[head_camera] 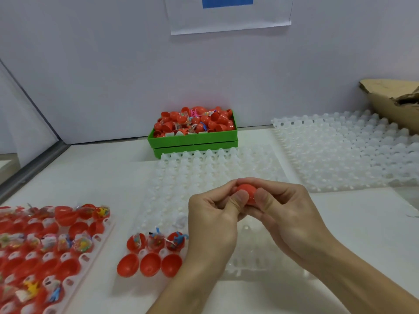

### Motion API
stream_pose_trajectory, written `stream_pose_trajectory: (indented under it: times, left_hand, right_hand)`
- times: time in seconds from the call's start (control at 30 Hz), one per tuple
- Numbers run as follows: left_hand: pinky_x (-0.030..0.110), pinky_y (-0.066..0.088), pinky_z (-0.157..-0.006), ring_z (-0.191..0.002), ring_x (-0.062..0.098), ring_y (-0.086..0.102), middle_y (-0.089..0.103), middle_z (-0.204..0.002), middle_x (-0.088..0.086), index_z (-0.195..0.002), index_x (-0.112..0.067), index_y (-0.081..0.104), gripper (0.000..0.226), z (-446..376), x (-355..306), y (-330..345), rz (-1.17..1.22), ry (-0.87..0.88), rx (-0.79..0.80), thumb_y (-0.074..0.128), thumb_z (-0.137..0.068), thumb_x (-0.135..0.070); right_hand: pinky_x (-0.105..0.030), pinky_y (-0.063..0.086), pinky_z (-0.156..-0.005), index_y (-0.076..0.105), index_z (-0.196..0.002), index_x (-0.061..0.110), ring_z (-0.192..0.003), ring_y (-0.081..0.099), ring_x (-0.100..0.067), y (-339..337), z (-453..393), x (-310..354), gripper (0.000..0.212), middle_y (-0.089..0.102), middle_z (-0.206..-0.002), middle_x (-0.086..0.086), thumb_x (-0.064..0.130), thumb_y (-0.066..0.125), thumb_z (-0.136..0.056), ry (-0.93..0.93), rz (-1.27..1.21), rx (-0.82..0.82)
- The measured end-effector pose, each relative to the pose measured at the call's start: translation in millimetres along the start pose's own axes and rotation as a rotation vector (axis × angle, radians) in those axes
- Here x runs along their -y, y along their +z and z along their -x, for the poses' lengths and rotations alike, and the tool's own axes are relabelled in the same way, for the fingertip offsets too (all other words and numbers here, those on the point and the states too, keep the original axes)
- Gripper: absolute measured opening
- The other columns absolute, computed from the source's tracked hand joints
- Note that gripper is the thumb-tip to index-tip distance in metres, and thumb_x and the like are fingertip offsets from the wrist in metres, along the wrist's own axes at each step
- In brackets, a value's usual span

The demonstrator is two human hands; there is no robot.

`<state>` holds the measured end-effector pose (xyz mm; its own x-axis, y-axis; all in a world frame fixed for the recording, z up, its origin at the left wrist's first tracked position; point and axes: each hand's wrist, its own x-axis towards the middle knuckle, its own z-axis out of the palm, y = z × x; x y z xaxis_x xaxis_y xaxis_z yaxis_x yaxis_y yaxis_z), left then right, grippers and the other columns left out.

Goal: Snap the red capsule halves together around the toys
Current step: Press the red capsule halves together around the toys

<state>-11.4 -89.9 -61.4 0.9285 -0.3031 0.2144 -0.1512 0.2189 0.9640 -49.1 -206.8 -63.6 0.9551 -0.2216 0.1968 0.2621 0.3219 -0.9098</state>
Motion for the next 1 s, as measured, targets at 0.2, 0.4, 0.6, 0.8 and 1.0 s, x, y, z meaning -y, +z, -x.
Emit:
stream_pose_trajectory:
  times: [0.2,0.4,0.6,0.8,1.0]
  left_hand:
    - [0.022,0.058,-0.075,-0.089,0.017,0.075,0.078,-0.086,0.002,-0.085,-0.031,0.08,0.032,1,-3,0,0.037,0.041,0.011,0.066,-0.087,-0.003]
    - [0.031,0.058,-0.087,-0.099,0.019,0.072,0.076,-0.099,0.006,-0.116,-0.031,0.068,0.036,-2,-9,-5,-0.01,0.123,0.143,0.074,-0.082,-0.022]
    - [0.022,0.058,-0.083,-0.113,0.007,0.063,0.066,-0.122,-0.012,-0.125,-0.031,0.061,0.047,-1,-3,-6,-0.357,0.292,0.141,0.069,-0.084,-0.011]
    - [0.015,0.054,-0.077,-0.098,0.003,0.067,0.072,-0.1,-0.017,-0.106,-0.034,0.066,0.023,-4,-4,-8,-0.303,0.253,0.11,0.068,-0.089,-0.019]
    - [0.021,0.057,-0.081,-0.095,0.011,0.073,0.077,-0.098,-0.005,-0.108,-0.023,0.069,0.027,-7,-3,-9,-0.071,0.091,0.129,0.064,-0.082,-0.031]
  right_hand:
    - [-0.038,0.058,-0.088,0.077,-0.1,0.01,-0.1,0.072,-0.035,-2,0,3,0.036,0.075,-0.102,-0.019,0.027,0.072,-0.07,-0.032,0.038,0.026]
    - [-0.03,0.056,-0.087,0.075,-0.107,0.002,-0.104,0.07,-0.034,-5,-4,16,0.036,0.072,-0.11,-0.024,0.02,0.069,-0.076,0.028,-0.146,0.104]
    - [-0.03,0.058,-0.082,0.073,-0.102,-0.005,-0.1,0.07,-0.035,-4,-5,15,0.047,0.069,-0.109,-0.028,0.038,0.056,-0.091,0.176,-0.217,0.09]
    - [-0.032,0.058,-0.086,0.072,-0.111,-0.001,-0.11,0.068,-0.036,-3,-6,19,0.062,0.069,-0.116,-0.025,0.054,0.049,-0.092,0.317,-0.235,0.137]
    - [-0.027,0.054,-0.055,0.077,-0.073,0.008,-0.063,0.069,-0.026,-10,-5,21,0.042,0.073,-0.073,-0.017,0.044,0.057,-0.083,0.171,0.155,-0.069]
